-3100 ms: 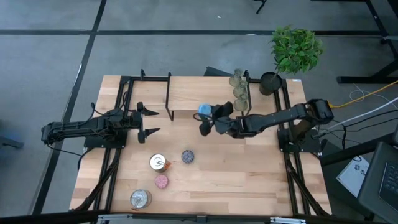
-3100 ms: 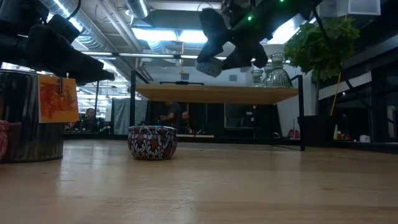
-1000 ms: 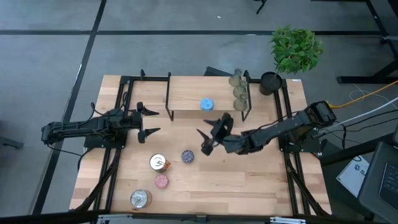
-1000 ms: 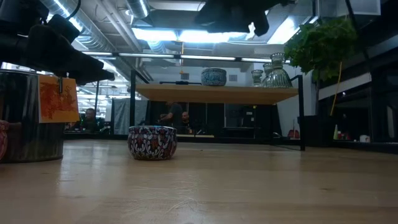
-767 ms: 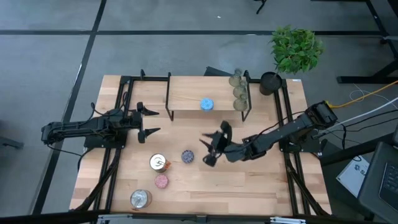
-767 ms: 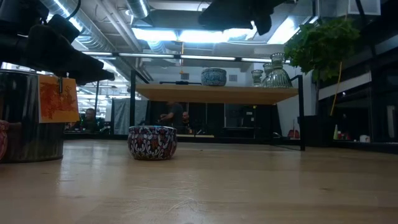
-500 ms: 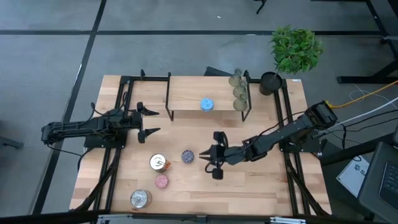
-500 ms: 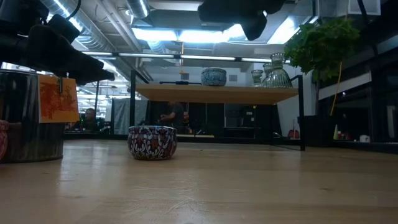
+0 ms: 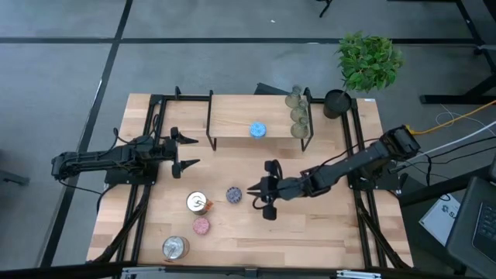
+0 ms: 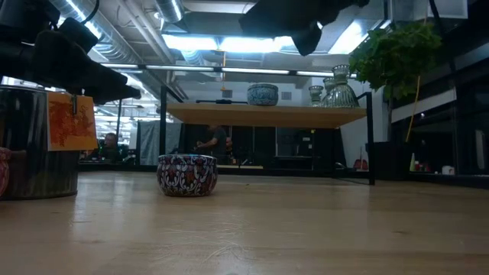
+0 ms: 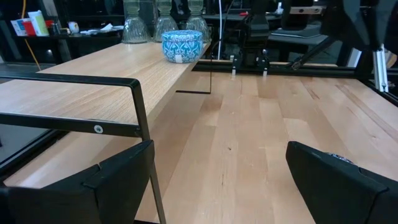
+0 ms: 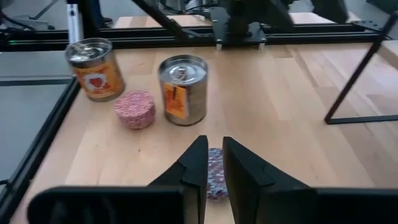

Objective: Pick & Place candle stick holders
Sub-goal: Put the patterned red scented candle on the shelf aligned with the patterned blue scented candle

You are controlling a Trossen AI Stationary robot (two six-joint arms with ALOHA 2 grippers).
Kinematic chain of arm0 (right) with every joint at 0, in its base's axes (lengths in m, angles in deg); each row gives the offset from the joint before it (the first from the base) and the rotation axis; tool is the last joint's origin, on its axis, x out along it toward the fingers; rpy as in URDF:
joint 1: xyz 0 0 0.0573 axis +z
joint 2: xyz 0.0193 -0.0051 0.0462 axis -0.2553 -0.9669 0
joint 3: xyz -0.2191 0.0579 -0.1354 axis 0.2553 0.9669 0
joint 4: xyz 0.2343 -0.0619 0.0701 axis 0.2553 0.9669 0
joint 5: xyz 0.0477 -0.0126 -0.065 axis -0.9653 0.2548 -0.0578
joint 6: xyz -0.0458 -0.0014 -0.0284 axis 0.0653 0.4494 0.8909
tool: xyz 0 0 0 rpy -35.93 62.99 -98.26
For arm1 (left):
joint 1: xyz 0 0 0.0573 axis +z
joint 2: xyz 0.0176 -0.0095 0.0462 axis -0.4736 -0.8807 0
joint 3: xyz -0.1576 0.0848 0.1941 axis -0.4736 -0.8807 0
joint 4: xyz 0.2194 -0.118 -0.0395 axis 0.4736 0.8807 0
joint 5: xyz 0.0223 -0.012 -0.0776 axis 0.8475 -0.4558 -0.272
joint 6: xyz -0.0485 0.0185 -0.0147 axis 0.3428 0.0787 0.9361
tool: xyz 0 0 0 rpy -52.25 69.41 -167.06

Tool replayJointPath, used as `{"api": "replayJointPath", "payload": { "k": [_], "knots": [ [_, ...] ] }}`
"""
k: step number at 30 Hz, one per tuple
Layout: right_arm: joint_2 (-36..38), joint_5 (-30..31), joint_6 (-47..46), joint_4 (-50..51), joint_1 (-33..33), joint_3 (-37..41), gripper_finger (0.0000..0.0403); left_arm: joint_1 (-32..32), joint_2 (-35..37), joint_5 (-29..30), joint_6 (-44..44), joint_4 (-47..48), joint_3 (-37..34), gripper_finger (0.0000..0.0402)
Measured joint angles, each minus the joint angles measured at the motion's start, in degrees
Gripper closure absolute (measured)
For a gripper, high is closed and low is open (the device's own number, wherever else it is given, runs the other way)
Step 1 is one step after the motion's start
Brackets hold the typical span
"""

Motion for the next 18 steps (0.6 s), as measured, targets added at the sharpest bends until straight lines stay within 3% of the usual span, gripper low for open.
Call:
{"api": "replayJointPath", "payload": {
  "k": [12, 18],
  "knots": [
    [-0.2, 0.7, 0.0, 1.1, -3.9, 0.0, 0.0352, 0.0, 0.0, 0.0, 0.0, 0.0, 0.0, 0.0038],
    [-0.2, -6.7, -0.3, 4.2, -3.9, 0.0, 0.0352, 0.0, 0.0, 0.0, 0.0, 0.0, 0.0, 0.0038]
  ]
}}
